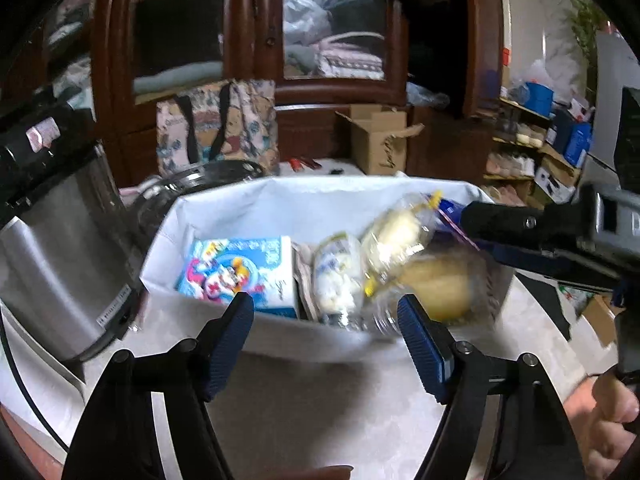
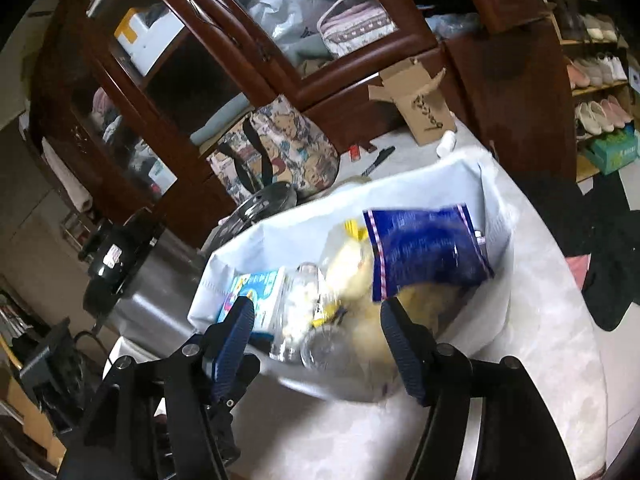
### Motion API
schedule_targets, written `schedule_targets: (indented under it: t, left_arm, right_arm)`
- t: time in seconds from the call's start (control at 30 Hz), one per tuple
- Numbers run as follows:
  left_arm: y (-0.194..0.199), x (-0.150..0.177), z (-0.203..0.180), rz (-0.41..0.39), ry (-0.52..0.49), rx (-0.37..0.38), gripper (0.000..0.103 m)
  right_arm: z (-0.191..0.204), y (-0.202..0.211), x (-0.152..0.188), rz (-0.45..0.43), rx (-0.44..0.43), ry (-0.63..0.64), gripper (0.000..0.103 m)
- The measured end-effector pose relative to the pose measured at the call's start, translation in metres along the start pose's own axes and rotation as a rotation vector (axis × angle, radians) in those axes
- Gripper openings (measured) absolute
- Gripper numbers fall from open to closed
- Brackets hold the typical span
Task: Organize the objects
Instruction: 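Lift the clear cup into the white bin and open the right tool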
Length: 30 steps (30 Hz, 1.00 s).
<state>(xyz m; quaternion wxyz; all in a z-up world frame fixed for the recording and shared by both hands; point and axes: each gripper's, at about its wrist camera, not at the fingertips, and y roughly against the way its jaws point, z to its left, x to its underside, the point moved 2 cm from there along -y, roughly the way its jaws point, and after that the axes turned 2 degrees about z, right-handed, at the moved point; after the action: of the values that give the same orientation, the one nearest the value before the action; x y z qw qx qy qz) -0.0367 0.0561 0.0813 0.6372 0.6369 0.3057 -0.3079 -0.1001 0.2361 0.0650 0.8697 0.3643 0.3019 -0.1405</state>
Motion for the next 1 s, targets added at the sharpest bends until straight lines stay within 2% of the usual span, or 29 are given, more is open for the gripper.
schedule_targets:
  t: [0.13, 0.2, 0.33, 0.43, 0.57, 0.67, 0.77, 0.87, 1.0]
  left_arm:
    - [-0.008, 0.003, -0.003, 0.071, 0.001, 0.029, 0.074]
    - [-0.011, 0.006, -0.006, 0.091, -0.013, 0.033, 0.074]
    - [-0.014, 0.007, -0.011, 0.119, -0.011, 0.042, 0.074]
    - [-0.015, 0.009, -0.012, 0.137, -0.004, 0.057, 0.074]
    - [-0.018, 0.012, -0.013, 0.150, -0.013, 0.019, 0.074]
    - [-0.021, 0.016, -0.014, 0.181, -0.009, 0.042, 0.073]
    - [-0.023, 0.019, -0.013, 0.212, 0.001, 0.061, 0.070]
    - [-0.024, 0.023, -0.013, 0.220, -0.008, 0.040, 0.069]
    - [-0.026, 0.025, -0.014, 0.228, -0.024, 0.017, 0.067]
  right_arm:
    - [-0.003, 0.004, 0.016, 0.002, 0.086, 0.028, 0.066]
    - [-0.008, 0.000, 0.026, 0.045, 0.127, 0.034, 0.068]
    - [-0.019, -0.007, 0.043, 0.141, 0.084, 0.012, 0.069]
    - [-0.022, -0.001, 0.044, 0.117, 0.104, 0.028, 0.069]
    - [-0.020, 0.003, 0.045, 0.094, 0.140, 0.049, 0.069]
    - [-0.015, -0.002, 0.047, 0.111, 0.153, 0.076, 0.069]
    - [-0.008, -0.006, 0.051, 0.106, 0.210, 0.128, 0.069]
    - [-0.001, -0.008, 0.055, 0.088, 0.264, 0.182, 0.069]
    - [0.002, -0.012, 0.057, 0.099, 0.276, 0.214, 0.069]
